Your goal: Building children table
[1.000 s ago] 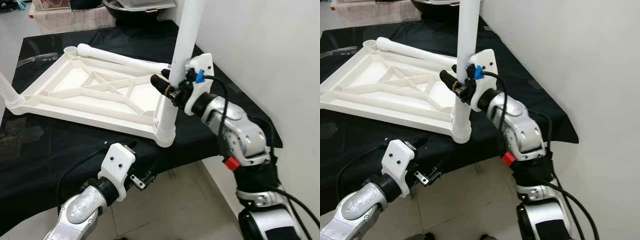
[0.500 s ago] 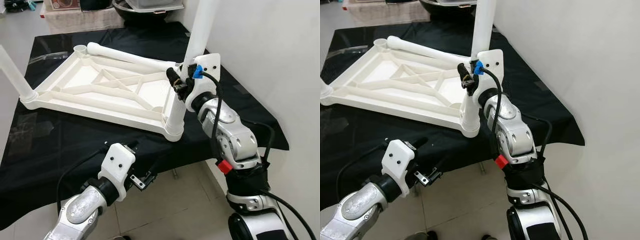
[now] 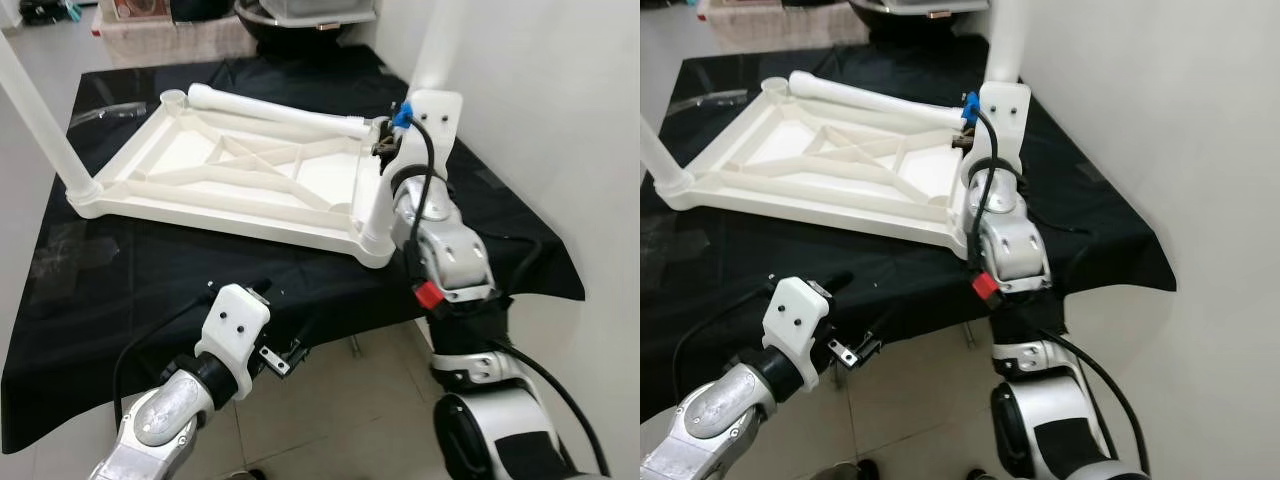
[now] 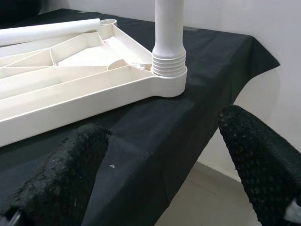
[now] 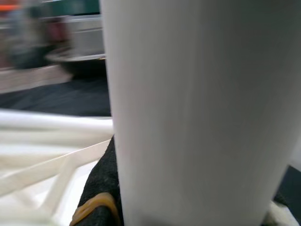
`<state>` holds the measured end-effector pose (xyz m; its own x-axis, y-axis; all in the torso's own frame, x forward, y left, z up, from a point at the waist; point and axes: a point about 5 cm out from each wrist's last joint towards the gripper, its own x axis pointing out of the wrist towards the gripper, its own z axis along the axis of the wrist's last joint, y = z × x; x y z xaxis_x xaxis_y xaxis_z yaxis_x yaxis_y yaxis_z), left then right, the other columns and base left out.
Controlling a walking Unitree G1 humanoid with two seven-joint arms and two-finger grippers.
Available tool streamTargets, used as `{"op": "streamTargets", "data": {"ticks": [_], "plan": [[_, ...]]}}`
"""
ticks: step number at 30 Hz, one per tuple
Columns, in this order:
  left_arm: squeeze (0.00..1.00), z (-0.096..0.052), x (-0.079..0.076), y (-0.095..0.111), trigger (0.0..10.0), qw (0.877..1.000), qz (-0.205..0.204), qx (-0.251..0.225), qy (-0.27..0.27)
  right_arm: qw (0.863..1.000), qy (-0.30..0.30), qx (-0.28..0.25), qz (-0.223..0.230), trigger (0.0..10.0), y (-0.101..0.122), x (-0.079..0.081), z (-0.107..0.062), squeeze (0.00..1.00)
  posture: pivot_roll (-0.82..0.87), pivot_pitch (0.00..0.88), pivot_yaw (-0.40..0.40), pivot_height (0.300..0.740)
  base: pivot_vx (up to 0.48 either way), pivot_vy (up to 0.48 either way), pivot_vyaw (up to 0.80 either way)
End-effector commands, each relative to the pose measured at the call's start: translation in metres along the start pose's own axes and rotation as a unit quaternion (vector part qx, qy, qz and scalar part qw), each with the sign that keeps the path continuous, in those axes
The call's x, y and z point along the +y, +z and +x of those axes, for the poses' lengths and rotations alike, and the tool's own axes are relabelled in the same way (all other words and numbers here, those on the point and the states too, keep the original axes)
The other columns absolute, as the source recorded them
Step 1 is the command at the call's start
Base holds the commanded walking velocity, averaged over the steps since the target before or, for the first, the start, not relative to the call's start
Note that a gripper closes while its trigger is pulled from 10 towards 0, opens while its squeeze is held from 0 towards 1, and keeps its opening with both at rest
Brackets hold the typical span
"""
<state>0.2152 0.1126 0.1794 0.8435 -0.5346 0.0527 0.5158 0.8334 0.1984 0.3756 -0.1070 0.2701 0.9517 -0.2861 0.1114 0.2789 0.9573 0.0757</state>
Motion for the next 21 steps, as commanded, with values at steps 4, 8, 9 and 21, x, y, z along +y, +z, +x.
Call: {"op": "streamTargets", "data": {"ticks": [4,8,9,21], "plan": [[0.0,0.0,-0.001,-0.004,10.0,1.0,0.0,0.008,-0.001,0.987,-0.114,0.114,-0.016,10.0,-0.059,-0.019,-0.001,0.0,0.12,0.22,-0.049,0.74,0.0,0.0,0.0],[0.0,0.0,-0.001,-0.004,10.0,1.0,-0.001,0.008,-0.001,0.981,-0.155,0.112,0.012,10.0,-0.056,-0.011,-0.001,0.0,0.13,0.22,-0.05,0.74,0.0,0.0,0.0],[0.0,0.0,-0.001,-0.004,10.0,1.0,-0.001,0.008,-0.001,0.981,-0.155,0.112,0.012,10.0,-0.056,-0.011,-0.001,0.0,0.13,0.22,-0.05,0.74,0.0,0.0,0.0],[0.0,0.0,-0.002,-0.003,10.0,1.0,-0.001,0.006,-0.001,0.958,-0.266,0.107,0.019,10.0,-0.043,0.021,-0.006,0.0,0.13,0.216,-0.057,0.74,0.0,0.0,0.0]]}}
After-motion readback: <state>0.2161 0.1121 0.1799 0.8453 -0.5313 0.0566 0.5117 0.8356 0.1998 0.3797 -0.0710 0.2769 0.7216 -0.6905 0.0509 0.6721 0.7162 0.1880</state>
